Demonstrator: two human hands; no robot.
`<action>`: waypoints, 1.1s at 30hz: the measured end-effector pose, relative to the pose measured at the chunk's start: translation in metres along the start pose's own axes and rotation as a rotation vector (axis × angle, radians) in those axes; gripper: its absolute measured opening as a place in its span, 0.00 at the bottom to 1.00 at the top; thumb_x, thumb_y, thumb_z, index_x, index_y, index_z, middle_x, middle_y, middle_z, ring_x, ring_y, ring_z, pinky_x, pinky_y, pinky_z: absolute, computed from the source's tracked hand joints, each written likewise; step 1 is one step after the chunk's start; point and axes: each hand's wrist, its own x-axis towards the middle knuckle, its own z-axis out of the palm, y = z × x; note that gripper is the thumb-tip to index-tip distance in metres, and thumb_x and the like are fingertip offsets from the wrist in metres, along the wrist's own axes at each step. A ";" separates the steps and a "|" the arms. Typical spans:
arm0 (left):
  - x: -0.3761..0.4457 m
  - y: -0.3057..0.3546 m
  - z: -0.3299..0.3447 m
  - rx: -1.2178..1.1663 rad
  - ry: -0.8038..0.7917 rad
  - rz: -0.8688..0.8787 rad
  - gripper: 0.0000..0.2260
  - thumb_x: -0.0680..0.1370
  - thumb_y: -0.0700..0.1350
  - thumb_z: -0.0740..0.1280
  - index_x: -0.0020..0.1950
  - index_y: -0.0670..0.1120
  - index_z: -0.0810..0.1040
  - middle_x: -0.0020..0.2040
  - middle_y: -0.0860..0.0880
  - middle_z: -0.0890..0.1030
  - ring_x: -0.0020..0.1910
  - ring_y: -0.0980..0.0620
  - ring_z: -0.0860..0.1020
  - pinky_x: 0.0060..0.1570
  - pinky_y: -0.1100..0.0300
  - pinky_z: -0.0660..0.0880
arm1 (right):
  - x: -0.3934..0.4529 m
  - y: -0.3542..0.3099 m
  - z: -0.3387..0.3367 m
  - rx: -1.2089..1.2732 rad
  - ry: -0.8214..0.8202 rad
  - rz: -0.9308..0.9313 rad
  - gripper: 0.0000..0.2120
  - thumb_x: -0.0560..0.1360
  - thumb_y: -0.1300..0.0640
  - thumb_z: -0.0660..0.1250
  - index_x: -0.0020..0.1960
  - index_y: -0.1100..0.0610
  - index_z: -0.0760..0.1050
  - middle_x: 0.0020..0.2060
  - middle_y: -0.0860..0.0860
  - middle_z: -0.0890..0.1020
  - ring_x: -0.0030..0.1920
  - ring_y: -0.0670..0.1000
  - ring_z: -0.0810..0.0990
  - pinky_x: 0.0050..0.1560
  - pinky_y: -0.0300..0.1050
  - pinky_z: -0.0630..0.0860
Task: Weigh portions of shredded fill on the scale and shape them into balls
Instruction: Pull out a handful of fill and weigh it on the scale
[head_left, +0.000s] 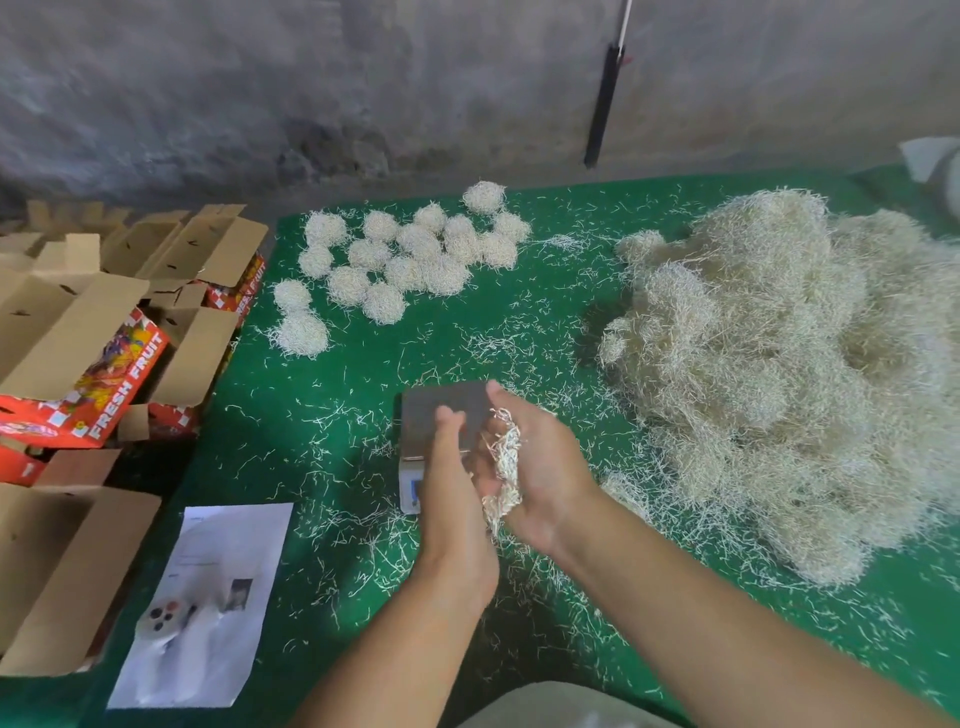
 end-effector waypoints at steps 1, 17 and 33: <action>0.004 0.003 -0.006 -0.120 -0.081 -0.234 0.24 0.83 0.67 0.58 0.61 0.53 0.85 0.50 0.56 0.86 0.52 0.52 0.82 0.58 0.48 0.74 | 0.001 -0.001 0.000 -0.005 -0.017 -0.013 0.17 0.79 0.41 0.71 0.41 0.52 0.87 0.39 0.53 0.84 0.32 0.51 0.76 0.31 0.44 0.72; 0.062 0.006 -0.074 0.003 -0.497 -0.200 0.14 0.84 0.51 0.65 0.67 0.50 0.83 0.68 0.47 0.82 0.69 0.47 0.79 0.73 0.36 0.69 | 0.040 0.060 -0.005 -0.938 -0.021 -0.551 0.22 0.87 0.37 0.51 0.58 0.48 0.79 0.55 0.43 0.81 0.59 0.43 0.78 0.62 0.46 0.75; 0.253 -0.036 -0.066 0.710 -0.077 0.172 0.30 0.74 0.52 0.79 0.74 0.51 0.72 0.71 0.48 0.76 0.61 0.50 0.74 0.60 0.56 0.69 | 0.081 0.058 -0.100 -0.989 0.235 -0.160 0.08 0.83 0.39 0.64 0.58 0.38 0.79 0.55 0.34 0.82 0.52 0.32 0.81 0.50 0.32 0.78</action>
